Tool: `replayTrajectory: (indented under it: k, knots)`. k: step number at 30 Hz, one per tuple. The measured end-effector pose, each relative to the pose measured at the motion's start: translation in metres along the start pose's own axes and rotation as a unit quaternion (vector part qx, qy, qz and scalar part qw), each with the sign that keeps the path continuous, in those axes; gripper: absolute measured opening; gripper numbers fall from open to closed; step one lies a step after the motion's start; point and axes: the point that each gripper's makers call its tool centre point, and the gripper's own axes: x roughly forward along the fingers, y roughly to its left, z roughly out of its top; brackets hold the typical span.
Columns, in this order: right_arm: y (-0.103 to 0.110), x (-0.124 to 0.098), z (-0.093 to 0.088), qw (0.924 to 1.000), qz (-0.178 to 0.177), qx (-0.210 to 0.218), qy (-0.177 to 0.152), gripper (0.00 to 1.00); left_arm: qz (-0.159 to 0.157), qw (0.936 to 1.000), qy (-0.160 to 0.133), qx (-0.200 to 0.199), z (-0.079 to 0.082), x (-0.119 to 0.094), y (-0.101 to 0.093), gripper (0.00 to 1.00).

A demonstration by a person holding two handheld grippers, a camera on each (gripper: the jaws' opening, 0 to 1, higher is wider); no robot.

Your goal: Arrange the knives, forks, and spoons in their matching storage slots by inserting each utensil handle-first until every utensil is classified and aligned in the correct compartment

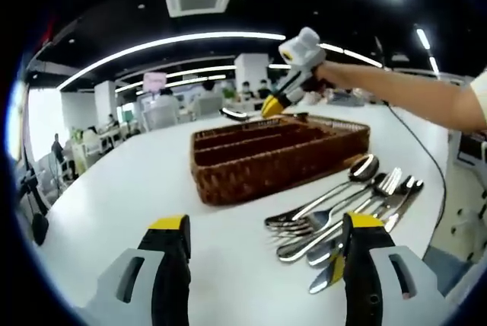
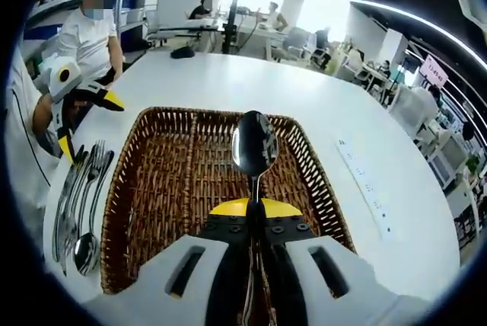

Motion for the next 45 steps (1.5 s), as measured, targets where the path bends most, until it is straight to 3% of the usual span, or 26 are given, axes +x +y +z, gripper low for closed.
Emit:
replayTrajectory:
  k: [12, 19, 28, 35, 45]
  knots:
    - [-0.021, 0.012, -0.002, 0.9999, 0.007, -0.003, 0.015, 0.03, 0.006, 0.9999, -0.005, -0.013, 0.002, -0.003, 0.011, 0.83]
    - [-0.034, 0.024, -0.011, 0.9989, 0.008, -0.02, 0.042, 0.03, 0.012, 0.9998, -0.005, -0.014, 0.001, -0.005, 0.015, 0.83]
    - [-0.042, 0.038, -0.02, 0.9984, 0.009, -0.027, 0.048, 0.03, 0.022, 0.9997, -0.002, -0.01, 0.001, -0.005, 0.025, 0.83]
    - [-0.046, 0.055, -0.015, 0.9979, 0.01, -0.043, 0.048, 0.03, 0.03, 0.9994, 0.0, -0.016, -0.003, -0.005, 0.032, 0.83]
    - [-0.056, 0.072, -0.022, 0.9954, 0.007, -0.063, 0.072, 0.03, 0.038, 0.9991, 0.002, -0.017, -0.003, -0.007, 0.04, 0.83]
